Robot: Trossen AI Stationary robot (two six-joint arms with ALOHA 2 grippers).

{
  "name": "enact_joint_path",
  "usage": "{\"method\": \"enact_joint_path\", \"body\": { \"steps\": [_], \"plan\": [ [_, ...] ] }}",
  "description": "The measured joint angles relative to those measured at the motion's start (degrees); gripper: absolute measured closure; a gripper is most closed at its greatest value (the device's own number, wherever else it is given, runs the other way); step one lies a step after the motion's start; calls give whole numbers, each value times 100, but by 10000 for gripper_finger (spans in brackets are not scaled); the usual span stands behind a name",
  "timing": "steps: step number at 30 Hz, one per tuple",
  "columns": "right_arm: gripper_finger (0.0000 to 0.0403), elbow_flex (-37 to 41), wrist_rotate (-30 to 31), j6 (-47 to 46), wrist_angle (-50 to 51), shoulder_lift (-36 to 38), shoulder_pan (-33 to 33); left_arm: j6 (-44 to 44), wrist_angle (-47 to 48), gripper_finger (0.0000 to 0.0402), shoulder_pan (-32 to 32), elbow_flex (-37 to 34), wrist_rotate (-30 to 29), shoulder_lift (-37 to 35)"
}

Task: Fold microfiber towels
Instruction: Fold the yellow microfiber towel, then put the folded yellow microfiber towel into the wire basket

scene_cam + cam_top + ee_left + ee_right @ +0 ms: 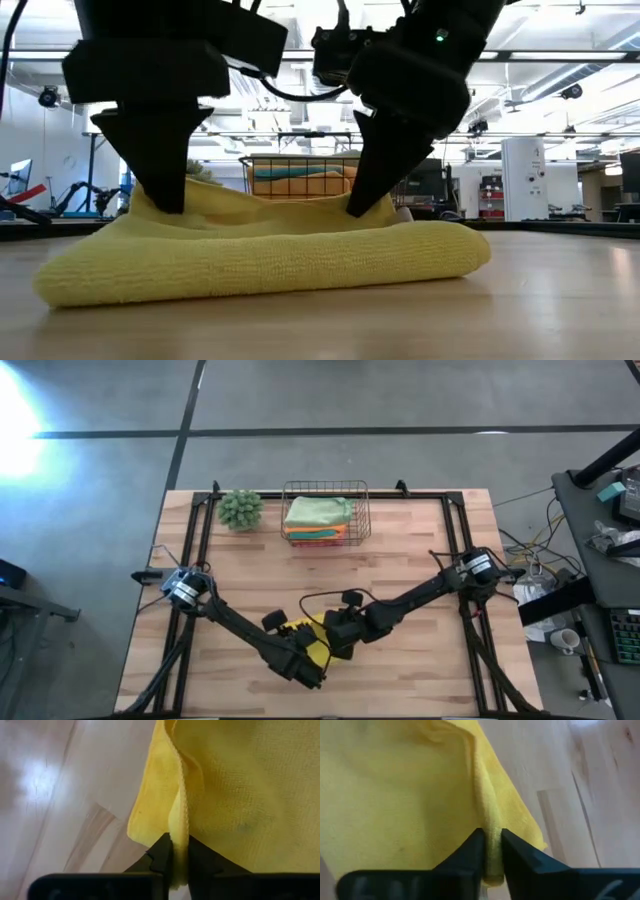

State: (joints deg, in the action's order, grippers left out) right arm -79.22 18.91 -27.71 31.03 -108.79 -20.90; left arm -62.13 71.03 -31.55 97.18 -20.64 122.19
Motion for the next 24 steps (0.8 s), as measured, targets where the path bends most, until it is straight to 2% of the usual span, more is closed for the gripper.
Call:
{"method": "enact_joint_path", "body": {
  "steps": [4,10,15,18,24],
  "plan": [
    [307,-11,1,6,-3,16,-9,2,16,338,25,32,96,0],
    [251,-11,-1,132,378,291,-21,425,189,276,151,40,703,-267],
    [228,-7,-450,209,1138,697,-115,347,289,254,91,129,725,-813],
    [225,41,-568,205,1438,974,-262,-61,140,254,-101,158,613,-1099],
    [234,402,-585,154,1477,1521,-899,-503,-986,254,-753,158,-194,-1142]
  ]
}}
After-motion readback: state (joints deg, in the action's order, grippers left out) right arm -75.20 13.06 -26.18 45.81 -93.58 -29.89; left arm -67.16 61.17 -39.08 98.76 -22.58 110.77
